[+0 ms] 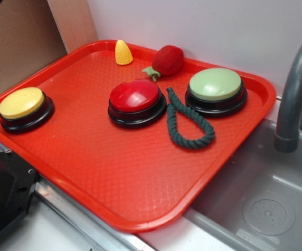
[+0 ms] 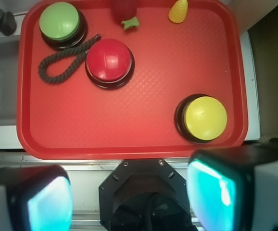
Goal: Push the yellow button.
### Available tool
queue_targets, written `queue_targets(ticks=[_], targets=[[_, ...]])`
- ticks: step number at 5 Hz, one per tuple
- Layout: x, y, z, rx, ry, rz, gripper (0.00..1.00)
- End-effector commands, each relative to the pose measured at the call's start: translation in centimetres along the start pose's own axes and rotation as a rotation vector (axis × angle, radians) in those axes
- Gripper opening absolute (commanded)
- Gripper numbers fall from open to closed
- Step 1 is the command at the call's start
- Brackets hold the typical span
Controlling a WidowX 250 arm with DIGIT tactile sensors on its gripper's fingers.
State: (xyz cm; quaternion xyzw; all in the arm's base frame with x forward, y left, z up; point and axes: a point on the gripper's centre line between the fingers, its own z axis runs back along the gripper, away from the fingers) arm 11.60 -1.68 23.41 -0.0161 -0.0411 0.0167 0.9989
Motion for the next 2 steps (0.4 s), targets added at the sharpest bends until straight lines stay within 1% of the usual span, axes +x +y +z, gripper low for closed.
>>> queue_targets(ticks=[1, 2], targets=[[0.0, 0.0, 0.0, 0.0, 0.0, 0.0, 1.0], [0.1, 4.2, -3.9, -0.008, 0.044, 0.135, 1.0]])
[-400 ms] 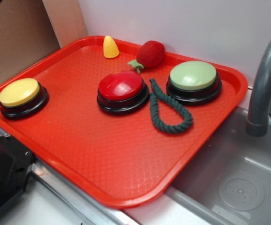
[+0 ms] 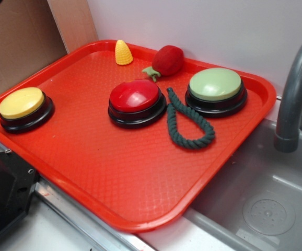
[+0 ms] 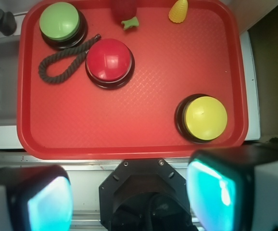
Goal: Push the yellow button.
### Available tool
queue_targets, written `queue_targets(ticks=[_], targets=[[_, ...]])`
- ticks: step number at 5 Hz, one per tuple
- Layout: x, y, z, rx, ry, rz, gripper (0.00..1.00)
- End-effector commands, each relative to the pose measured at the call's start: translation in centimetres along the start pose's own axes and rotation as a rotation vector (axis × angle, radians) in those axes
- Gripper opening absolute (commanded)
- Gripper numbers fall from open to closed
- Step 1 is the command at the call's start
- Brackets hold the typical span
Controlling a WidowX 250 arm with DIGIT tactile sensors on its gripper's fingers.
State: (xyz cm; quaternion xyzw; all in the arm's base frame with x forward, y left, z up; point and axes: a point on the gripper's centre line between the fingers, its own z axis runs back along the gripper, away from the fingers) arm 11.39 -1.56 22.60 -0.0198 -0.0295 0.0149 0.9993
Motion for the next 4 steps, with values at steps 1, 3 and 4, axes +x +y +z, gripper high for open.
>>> queue_targets(ticks=[1, 3, 4], targets=[[0.4, 7.0, -5.9, -0.007, 0.049, 0.242, 1.0], [1.5, 10.4, -13.4, 0.04, 0.126, 0.238, 1.0], [1.5, 11.9, -15.3, 0.093, 0.168, 0.12, 1.0]])
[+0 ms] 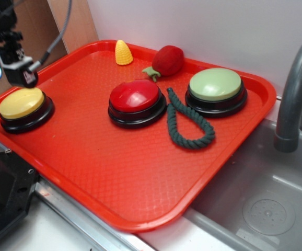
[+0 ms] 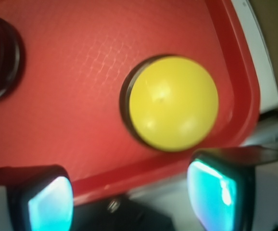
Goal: Push the yellow button.
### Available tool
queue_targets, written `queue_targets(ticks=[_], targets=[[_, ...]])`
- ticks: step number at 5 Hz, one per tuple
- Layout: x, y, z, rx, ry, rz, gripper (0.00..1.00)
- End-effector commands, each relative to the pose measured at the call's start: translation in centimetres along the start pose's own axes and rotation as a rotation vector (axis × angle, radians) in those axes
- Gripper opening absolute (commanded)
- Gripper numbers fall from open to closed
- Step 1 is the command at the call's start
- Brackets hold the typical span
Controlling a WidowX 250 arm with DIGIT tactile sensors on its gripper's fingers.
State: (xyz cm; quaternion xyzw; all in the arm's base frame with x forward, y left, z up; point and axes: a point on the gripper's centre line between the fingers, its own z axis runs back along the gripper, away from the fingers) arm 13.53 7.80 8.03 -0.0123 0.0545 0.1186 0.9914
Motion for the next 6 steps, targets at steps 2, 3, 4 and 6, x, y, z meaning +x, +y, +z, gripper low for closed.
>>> queue_targets(ticks=[2, 3, 4, 6], targets=[[1.7, 2.6, -1.1, 0.109, -0.134, -0.26, 1.0], [1.8, 2.5, -2.3, 0.104, -0.142, -0.265, 1.0], [1.8, 2.5, -3.3, 0.092, -0.146, -0.266, 1.0], [1.7, 2.2, -2.6, 0.115, -0.128, -0.286, 1.0]])
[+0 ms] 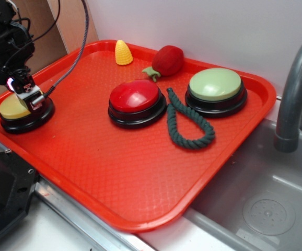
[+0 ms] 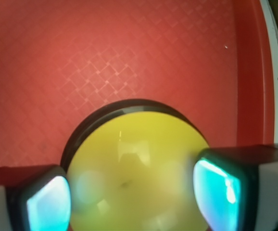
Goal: Push the yellow button.
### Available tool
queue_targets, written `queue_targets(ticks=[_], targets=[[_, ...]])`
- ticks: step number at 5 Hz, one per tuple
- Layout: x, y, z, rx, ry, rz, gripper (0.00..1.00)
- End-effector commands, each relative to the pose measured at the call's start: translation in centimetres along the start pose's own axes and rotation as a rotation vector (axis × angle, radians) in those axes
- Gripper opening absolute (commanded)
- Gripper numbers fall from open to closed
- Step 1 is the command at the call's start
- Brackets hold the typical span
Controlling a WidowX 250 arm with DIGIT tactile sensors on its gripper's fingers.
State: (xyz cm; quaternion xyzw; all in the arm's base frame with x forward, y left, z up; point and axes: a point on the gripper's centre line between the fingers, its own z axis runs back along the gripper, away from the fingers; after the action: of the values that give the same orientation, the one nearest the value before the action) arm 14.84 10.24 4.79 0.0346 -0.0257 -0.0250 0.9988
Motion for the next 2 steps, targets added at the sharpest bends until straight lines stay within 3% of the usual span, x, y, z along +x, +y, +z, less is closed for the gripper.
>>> queue_targets(ticks=[1, 2], targets=[[0.1, -0.1, 2.6, -0.04, 0.018, 0.01, 1.0], [0.8, 0.1, 4.2, -0.023, -0.018, 0.022, 1.0]])
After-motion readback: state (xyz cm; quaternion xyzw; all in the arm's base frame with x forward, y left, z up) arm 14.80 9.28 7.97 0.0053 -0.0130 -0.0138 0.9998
